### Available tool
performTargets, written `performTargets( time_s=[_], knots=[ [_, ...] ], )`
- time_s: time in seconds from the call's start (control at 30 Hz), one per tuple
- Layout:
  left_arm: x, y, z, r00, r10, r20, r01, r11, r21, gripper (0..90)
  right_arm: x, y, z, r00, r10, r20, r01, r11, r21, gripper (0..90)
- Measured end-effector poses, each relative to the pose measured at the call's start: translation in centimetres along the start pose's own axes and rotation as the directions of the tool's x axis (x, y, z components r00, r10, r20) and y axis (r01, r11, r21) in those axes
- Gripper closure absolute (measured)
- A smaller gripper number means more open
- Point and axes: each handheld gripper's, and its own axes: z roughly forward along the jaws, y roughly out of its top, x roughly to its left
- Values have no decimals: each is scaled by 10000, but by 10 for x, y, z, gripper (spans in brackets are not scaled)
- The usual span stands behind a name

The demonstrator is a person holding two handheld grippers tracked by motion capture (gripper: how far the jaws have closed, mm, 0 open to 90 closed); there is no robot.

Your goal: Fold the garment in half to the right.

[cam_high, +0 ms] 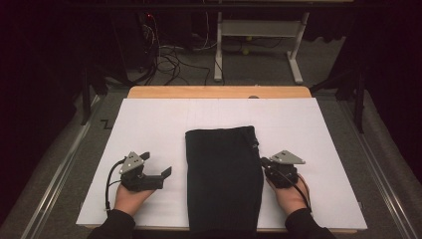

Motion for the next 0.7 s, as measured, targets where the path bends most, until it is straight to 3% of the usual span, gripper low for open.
performTargets(
  time_s=[0.2,0.33,0.43,0.5,0.63,0.7],
  knots=[
    [-1,-1,-1,10000,18,-23,-19,9999,-166,0,-28,-15,-24,9982,463,-386,-502,9930,-1065,627],
    [-1,-2,-1,9999,-95,35,96,9997,-220,0,-46,-27,-40,9957,694,-616,-803,9771,-1970,466],
    [-1,-2,-2,10000,-2,-26,1,9995,-301,0,-54,-34,-52,9974,551,-464,-647,9678,-2434,286],
    [-2,-2,-2,10000,17,-30,-18,9994,-340,0,-60,-38,-59,9960,690,-567,-820,9580,-2746,155],
    [-4,-2,-5,9998,210,-21,-211,9992,-332,0,-65,-42,-73,9927,823,-884,-1070,9389,-3271,115],
    [-6,-5,-10,9995,329,6,-329,9984,-469,0,-64,-44,-79,9926,733,-968,-1017,9373,-3332,64]
  ],
)
